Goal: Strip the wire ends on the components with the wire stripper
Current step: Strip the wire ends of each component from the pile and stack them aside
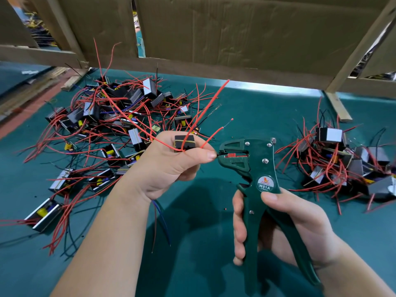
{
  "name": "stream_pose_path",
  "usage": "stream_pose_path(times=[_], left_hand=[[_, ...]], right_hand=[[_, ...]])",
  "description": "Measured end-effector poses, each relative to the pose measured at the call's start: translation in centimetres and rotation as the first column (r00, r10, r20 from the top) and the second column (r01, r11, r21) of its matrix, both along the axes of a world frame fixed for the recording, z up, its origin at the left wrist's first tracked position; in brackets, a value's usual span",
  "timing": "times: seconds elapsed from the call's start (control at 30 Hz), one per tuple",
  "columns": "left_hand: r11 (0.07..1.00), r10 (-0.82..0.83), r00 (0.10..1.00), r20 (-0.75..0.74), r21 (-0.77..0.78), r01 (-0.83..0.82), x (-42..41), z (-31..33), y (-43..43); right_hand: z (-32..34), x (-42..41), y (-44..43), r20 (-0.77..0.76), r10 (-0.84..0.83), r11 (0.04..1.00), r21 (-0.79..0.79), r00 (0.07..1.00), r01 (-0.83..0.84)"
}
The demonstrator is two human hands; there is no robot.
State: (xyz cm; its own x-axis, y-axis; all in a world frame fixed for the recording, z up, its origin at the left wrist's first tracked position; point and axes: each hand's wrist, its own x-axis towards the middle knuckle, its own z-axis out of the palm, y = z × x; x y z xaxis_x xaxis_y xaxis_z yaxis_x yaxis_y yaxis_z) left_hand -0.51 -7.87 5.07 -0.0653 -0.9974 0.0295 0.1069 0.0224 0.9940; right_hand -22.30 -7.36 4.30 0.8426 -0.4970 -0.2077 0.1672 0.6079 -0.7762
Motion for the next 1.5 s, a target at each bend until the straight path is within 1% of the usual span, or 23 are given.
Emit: stream_pose_path(times=[0.2, 0.3, 0.47, 0.87, 1.13, 1.3, 1.37, 1.43, 1.5], left_hand=[[1.000, 0.009, 1.000, 0.025, -0.011, -0.009, 0.1, 0.0, 0.0], [1.000, -0.012, 0.999, 0.039, -0.018, 0.012, 0.1, 0.1, 0.0], [0.999, -0.018, 1.000, 0.013, -0.027, 0.018, 0.1, 0.0, 0.0], [0.997, -0.038, 0.999, 0.002, -0.067, 0.038, 0.2, -0.1, 0.1], [0.998, -0.012, 0.998, 0.066, -0.062, 0.016, 0.3, 0.0, 0.1], [0.998, 0.028, 0.993, 0.112, -0.051, -0.022, 0.1, 0.1, 0.0], [0.999, 0.029, 0.994, 0.102, -0.034, -0.025, 0.2, 0.0, -0.2], [1.000, 0.016, 0.997, 0.079, 0.009, -0.016, 0.2, -0.2, -0.4], [0.997, 0.004, 0.998, 0.062, 0.082, -0.009, -0.3, -0.6, -0.6]], right_hand=[[0.1, 0.0, -0.1, -0.009, -0.001, 1.000, -0.021, 1.000, 0.001], [0.1, 0.1, -0.1, -0.019, -0.003, 1.000, -0.019, 1.000, 0.002], [0.1, 0.0, 0.0, -0.035, -0.013, 1.000, -0.024, 0.999, 0.012], [0.0, -0.2, -0.1, 0.004, 0.014, 1.000, -0.010, 1.000, -0.014], [0.0, -0.1, -0.1, -0.020, 0.001, 1.000, -0.020, 1.000, -0.001], [0.0, 0.3, 0.3, -0.069, -0.065, 0.998, -0.018, 0.996, 0.064], [0.0, 0.5, 0.6, -0.081, -0.110, 0.994, -0.017, 0.991, 0.109], [-0.2, 1.0, 1.0, -0.135, -0.203, 0.979, -0.020, 0.970, 0.202], [-0.5, 1.7, 1.1, -0.195, -0.315, 0.947, -0.010, 0.929, 0.320]])
